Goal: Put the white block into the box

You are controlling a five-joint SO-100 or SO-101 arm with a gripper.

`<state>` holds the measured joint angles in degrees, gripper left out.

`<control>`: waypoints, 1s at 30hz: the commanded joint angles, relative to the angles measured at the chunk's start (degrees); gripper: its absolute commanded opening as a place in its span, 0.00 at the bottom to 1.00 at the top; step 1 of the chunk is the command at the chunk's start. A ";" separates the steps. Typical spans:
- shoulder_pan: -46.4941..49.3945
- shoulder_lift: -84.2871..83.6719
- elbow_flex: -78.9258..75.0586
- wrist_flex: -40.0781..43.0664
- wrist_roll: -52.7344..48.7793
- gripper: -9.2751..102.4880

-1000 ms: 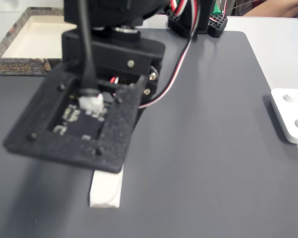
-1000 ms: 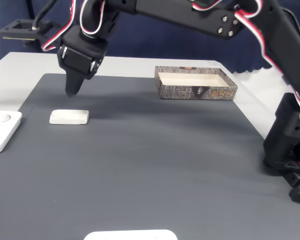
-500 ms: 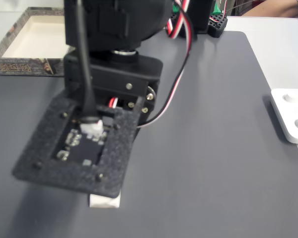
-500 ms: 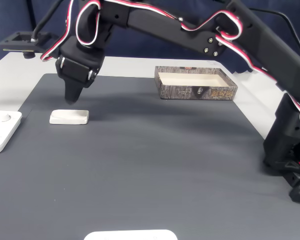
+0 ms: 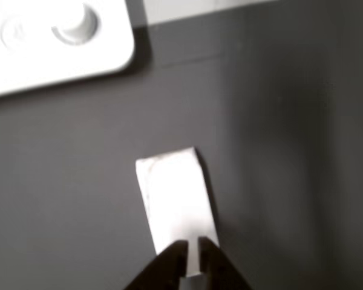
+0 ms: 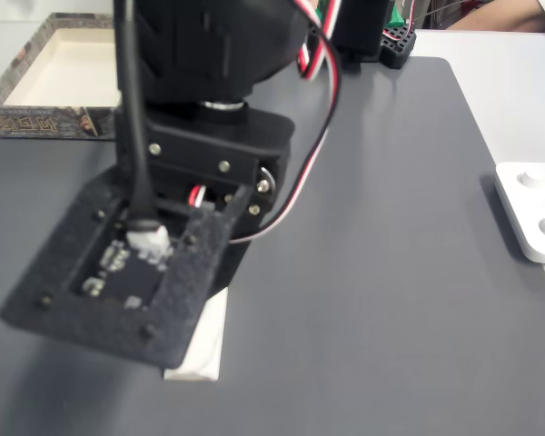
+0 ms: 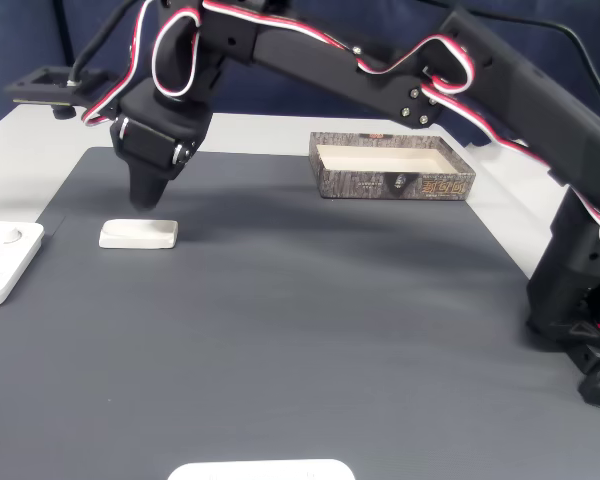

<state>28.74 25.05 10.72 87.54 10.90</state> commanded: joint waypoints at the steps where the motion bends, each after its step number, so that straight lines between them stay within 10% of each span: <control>1: 0.62 1.05 -4.48 -0.26 3.87 0.07; 30: 1.49 0.79 -7.21 0.53 16.26 0.07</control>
<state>29.09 25.05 6.68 87.54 26.28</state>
